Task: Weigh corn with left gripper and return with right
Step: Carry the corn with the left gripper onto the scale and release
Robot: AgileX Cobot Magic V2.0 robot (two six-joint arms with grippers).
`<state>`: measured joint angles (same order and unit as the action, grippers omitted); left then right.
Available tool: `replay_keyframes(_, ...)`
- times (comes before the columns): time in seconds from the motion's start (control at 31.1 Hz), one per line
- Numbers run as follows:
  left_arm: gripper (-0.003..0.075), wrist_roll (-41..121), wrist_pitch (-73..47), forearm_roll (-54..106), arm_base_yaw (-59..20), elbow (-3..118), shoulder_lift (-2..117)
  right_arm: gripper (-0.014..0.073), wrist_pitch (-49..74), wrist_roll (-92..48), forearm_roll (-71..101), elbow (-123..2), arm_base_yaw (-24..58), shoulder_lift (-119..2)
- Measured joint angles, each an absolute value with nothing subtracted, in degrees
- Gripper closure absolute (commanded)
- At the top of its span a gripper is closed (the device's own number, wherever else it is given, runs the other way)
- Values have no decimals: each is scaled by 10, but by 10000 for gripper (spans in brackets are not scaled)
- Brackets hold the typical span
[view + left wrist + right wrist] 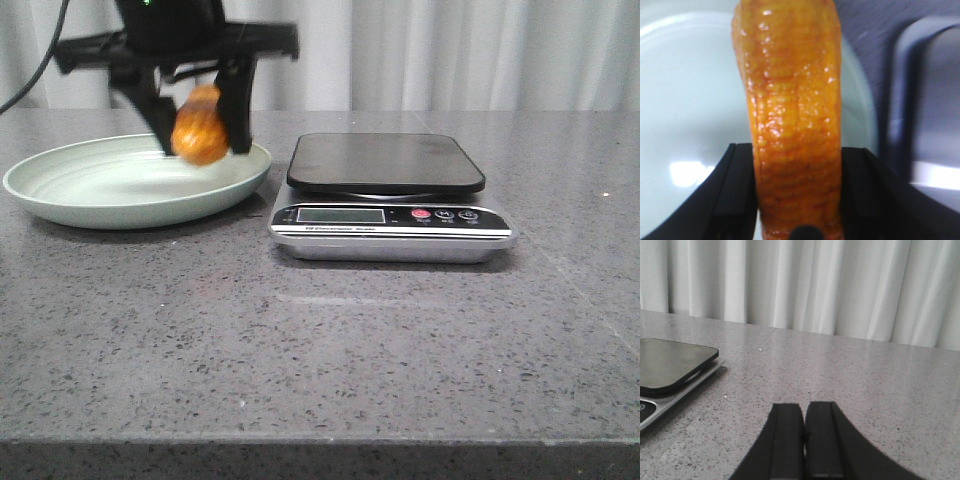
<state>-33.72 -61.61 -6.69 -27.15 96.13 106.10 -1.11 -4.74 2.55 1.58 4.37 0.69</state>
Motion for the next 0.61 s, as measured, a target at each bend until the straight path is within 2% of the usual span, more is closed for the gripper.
replay_keyframes(0.45,479,-337,-625,-51,-366,1074,1129,428,-11,-47,25,16,44,7)
replay_keyframes(0.58,367,-337,-626,-49,-379,1096,1155,428,-11,-47,25,16,44,7)
replay_keyframes(0.61,320,-337,-626,-48,-381,1099,1157,428,-11,-47,25,16,44,7)
